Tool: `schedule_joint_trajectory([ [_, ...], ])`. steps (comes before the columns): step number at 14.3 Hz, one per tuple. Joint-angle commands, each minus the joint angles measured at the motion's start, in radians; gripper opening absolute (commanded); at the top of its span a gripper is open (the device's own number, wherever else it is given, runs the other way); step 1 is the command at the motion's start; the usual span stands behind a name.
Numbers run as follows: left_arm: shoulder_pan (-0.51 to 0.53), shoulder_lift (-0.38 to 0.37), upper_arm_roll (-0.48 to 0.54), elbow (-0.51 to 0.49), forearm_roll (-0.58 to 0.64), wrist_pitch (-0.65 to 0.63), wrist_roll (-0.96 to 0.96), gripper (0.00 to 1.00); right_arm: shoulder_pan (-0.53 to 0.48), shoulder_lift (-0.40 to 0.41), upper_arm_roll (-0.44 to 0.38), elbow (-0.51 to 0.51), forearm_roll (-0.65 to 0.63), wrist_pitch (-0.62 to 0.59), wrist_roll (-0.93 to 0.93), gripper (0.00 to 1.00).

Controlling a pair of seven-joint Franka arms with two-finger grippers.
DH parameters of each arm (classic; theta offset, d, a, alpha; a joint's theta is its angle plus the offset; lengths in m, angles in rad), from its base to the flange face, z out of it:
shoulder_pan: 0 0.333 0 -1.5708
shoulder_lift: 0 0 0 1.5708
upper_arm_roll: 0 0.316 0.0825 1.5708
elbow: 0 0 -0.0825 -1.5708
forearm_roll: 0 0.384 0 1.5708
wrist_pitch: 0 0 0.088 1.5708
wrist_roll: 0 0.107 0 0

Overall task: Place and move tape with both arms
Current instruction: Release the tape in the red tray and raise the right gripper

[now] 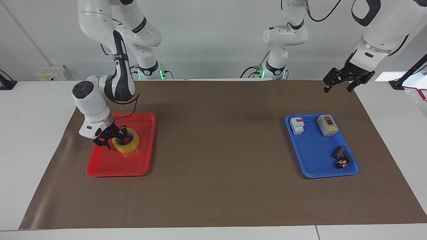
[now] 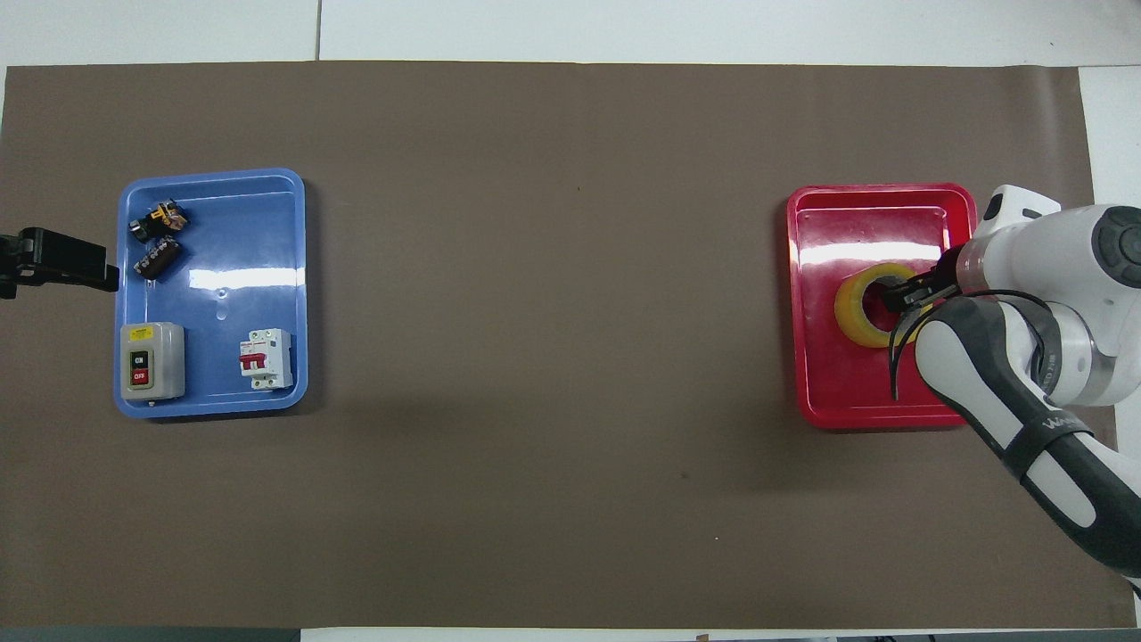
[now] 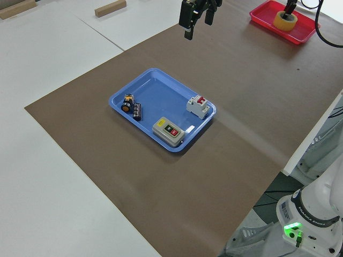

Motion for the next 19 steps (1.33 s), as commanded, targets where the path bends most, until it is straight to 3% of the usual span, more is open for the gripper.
schedule_joint_trajectory([
  [1,-0.006,-0.017,0.007,-0.011,0.022,-0.014,0.005,1.0,-0.003,-0.04,0.018,0.056,-0.014,-0.083,0.115,1.0],
  [7,-0.006,-0.017,0.007,-0.011,0.022,-0.014,0.005,1.0,0.135,-0.139,0.022,0.138,-0.017,-0.285,0.47,1.0],
  [12,-0.006,-0.015,0.007,-0.011,0.022,-0.014,0.005,1.0,0.143,-0.148,0.02,0.399,0.002,-0.616,0.499,1.0],
  [16,-0.006,-0.017,0.007,-0.011,0.022,-0.014,0.005,1.0,0.135,-0.215,0.011,0.478,0.005,-0.762,0.507,1.0],
  [19,-0.006,-0.017,0.007,-0.011,0.022,-0.014,0.005,1.0,0.114,-0.22,-0.004,0.591,0.038,-0.945,0.53,1.0],
])
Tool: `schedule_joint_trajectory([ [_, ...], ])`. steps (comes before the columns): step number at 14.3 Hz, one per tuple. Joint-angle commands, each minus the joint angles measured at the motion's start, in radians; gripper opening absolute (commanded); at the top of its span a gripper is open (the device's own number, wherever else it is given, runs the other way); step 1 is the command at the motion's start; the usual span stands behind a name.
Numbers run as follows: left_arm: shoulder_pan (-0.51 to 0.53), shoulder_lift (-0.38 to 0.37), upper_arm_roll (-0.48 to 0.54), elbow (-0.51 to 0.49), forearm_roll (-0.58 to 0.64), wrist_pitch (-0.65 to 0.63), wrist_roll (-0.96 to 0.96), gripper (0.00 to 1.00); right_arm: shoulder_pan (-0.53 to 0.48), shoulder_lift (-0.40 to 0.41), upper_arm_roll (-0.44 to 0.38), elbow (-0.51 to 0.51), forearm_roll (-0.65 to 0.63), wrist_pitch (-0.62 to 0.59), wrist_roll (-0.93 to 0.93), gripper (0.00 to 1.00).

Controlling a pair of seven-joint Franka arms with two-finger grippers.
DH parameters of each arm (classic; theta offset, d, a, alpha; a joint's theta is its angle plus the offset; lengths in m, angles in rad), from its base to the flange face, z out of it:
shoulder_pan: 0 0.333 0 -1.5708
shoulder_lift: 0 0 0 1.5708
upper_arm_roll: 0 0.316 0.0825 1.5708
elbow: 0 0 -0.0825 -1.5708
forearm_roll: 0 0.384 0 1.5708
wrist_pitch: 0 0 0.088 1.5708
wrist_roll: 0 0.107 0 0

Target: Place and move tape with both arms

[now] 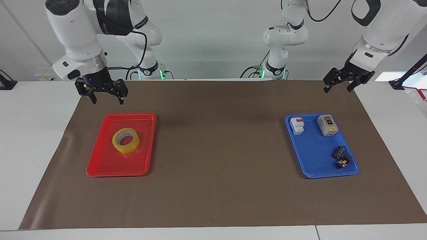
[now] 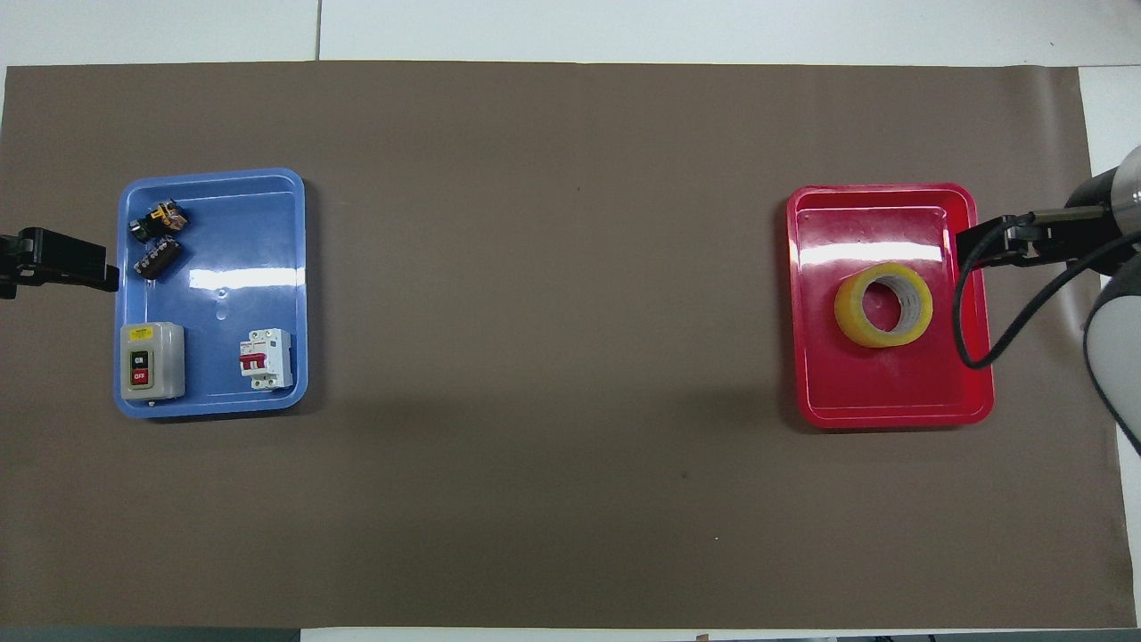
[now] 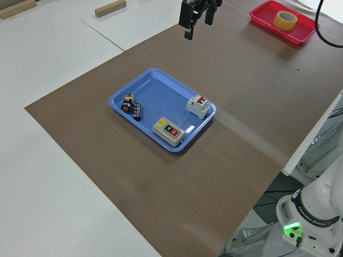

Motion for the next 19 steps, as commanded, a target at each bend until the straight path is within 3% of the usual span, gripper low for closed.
schedule_joint_trajectory([
  [1,-0.006,-0.017,0.007,-0.011,0.022,-0.014,0.005,1.0,-0.025,0.01,-0.015,0.086,0.033,-0.104,0.018,1.0],
  [3,-0.006,-0.017,0.007,-0.011,0.022,-0.014,0.005,1.0,0.054,0.01,-0.116,0.091,0.035,-0.124,0.02,1.0],
  [5,-0.006,-0.017,0.007,-0.011,0.022,-0.014,0.005,1.0,0.159,0.004,-0.269,0.075,0.056,-0.115,0.018,1.0],
  [6,-0.006,-0.017,0.007,-0.011,0.022,-0.014,0.005,1.0,0.191,-0.001,-0.297,0.056,0.061,-0.115,0.021,1.0],
  [9,-0.006,-0.017,0.007,-0.011,0.022,-0.014,0.005,1.0,0.199,-0.014,-0.284,0.04,0.056,-0.118,0.038,1.0],
  [12,-0.006,-0.017,0.007,-0.011,0.022,-0.014,0.005,1.0,0.204,-0.005,-0.279,0.097,0.058,-0.181,0.063,1.0],
  [19,-0.006,-0.017,0.007,-0.011,0.022,-0.014,0.005,1.0,0.237,-0.007,-0.249,0.084,0.045,-0.149,0.081,1.0],
])
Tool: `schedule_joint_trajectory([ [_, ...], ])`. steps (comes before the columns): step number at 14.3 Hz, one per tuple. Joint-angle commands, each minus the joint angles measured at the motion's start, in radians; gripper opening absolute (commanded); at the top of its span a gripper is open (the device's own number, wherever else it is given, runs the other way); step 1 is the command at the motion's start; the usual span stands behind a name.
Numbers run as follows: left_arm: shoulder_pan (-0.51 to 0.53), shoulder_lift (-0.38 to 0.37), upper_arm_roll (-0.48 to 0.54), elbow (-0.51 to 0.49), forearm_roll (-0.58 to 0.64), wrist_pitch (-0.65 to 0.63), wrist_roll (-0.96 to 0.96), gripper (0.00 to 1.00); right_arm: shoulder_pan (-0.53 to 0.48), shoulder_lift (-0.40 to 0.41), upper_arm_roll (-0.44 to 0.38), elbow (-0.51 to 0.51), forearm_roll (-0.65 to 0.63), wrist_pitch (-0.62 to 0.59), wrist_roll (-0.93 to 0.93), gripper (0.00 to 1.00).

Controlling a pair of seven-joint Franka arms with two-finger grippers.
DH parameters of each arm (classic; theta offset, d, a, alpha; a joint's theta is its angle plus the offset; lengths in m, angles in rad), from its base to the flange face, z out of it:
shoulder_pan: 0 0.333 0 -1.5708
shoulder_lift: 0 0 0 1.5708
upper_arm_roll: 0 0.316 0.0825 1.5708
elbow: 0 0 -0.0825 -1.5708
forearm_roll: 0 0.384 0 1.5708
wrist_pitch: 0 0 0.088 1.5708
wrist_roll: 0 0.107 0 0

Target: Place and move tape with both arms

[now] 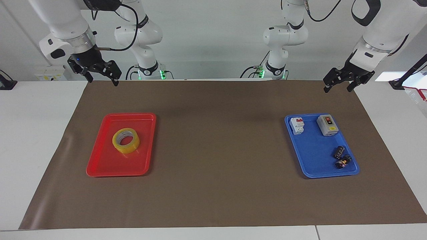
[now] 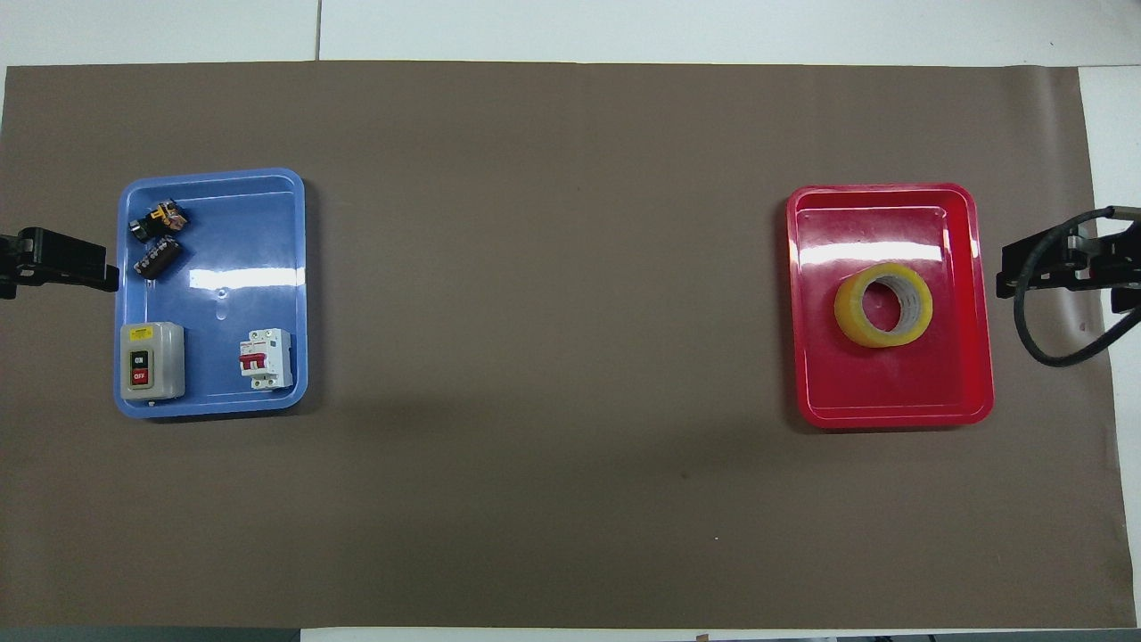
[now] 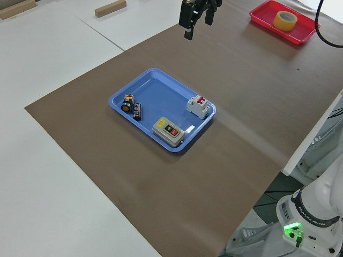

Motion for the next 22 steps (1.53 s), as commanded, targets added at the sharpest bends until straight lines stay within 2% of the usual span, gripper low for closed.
schedule_joint_trajectory([
  [1,-0.006,-0.017,0.007,-0.011,0.022,-0.014,0.005,1.0,-0.007,-0.001,0.018,0.008,-0.008,0.009,-0.039,1.0],
  [8,-0.006,-0.017,0.007,-0.011,0.022,-0.014,0.005,1.0,-0.007,-0.001,0.018,0.008,-0.03,0.023,-0.2,1.0],
  [22,-0.006,-0.017,0.007,-0.011,0.022,-0.014,0.005,1.0,-0.007,-0.001,0.018,0.025,-0.012,0.001,-0.185,1.0],
])
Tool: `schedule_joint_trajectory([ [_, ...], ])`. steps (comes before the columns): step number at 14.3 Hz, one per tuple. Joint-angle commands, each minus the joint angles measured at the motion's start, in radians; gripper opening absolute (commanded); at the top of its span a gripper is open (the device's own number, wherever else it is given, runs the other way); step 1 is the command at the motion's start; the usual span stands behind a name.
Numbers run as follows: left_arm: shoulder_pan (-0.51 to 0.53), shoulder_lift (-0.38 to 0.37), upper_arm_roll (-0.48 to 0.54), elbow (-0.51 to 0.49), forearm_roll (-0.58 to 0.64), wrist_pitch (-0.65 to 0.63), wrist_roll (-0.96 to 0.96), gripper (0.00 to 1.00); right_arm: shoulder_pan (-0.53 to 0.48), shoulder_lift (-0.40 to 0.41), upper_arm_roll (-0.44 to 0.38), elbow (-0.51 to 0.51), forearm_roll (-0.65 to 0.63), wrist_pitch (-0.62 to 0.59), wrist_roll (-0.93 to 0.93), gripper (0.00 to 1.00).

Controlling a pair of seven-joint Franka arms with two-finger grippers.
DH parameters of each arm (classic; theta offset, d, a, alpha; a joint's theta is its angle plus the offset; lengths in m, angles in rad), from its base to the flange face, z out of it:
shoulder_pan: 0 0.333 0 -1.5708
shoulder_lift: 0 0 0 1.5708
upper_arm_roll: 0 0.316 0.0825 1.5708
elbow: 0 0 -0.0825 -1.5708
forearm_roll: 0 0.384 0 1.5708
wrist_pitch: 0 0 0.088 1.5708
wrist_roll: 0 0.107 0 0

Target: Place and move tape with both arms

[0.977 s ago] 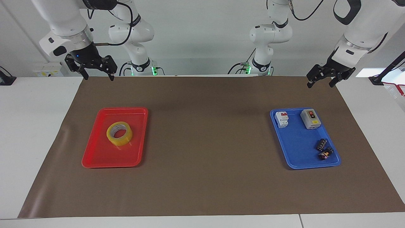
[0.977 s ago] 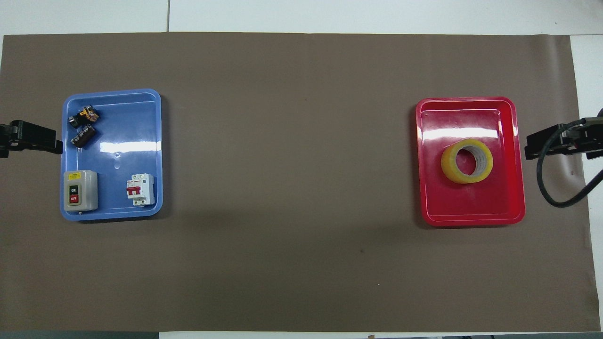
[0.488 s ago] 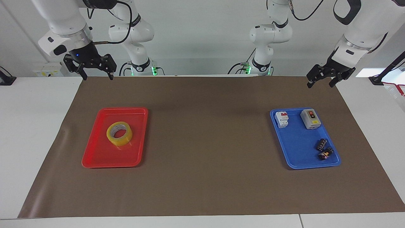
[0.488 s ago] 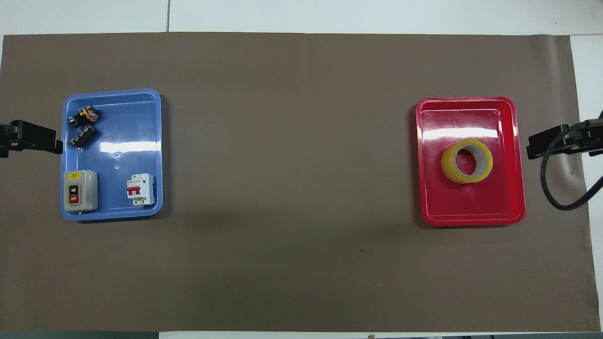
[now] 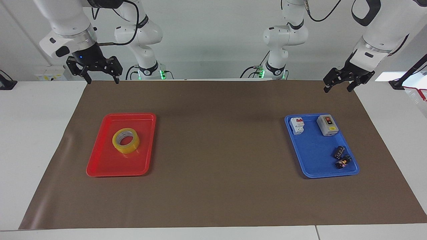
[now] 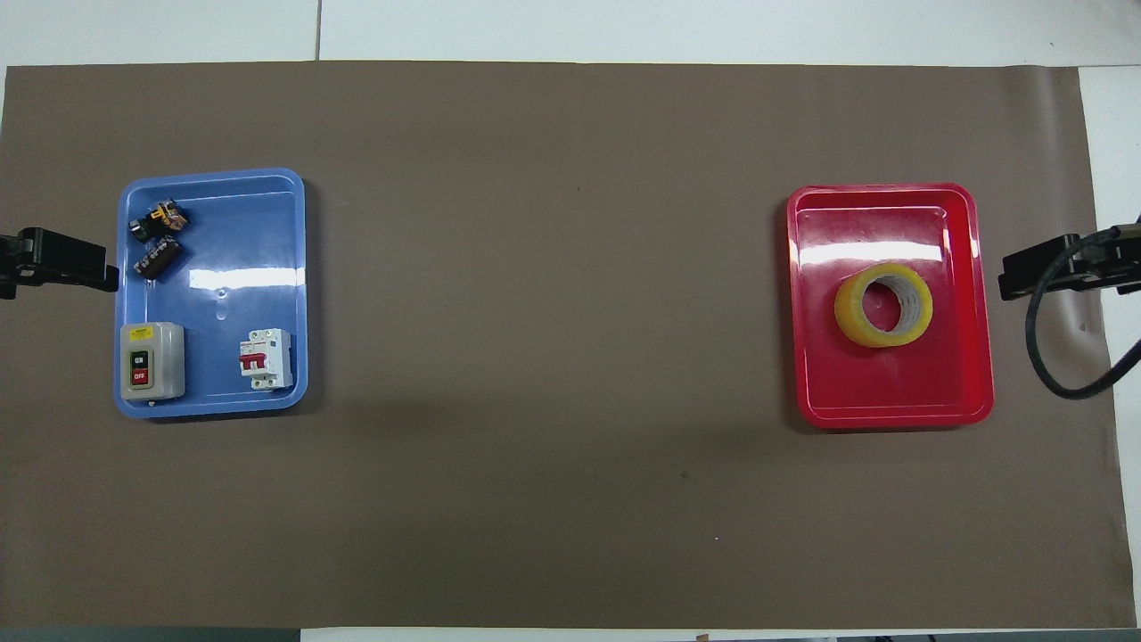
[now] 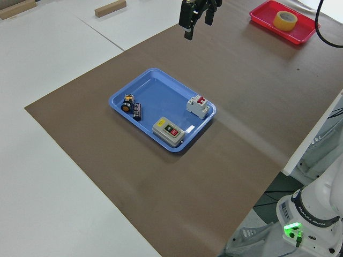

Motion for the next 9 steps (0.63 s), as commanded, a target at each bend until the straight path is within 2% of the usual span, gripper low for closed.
schedule_joint_trajectory([
  [1,-0.006,-0.017,0.006,-0.011,0.022,-0.014,0.005,1.0,-0.007,-0.001,0.007,0.006,0.004,-0.01,-0.008,1.0],
  [9,-0.006,-0.017,0.006,-0.011,0.022,-0.014,0.005,1.0,-0.008,-0.001,0.005,0.003,0.021,-0.009,0.009,1.0],
])
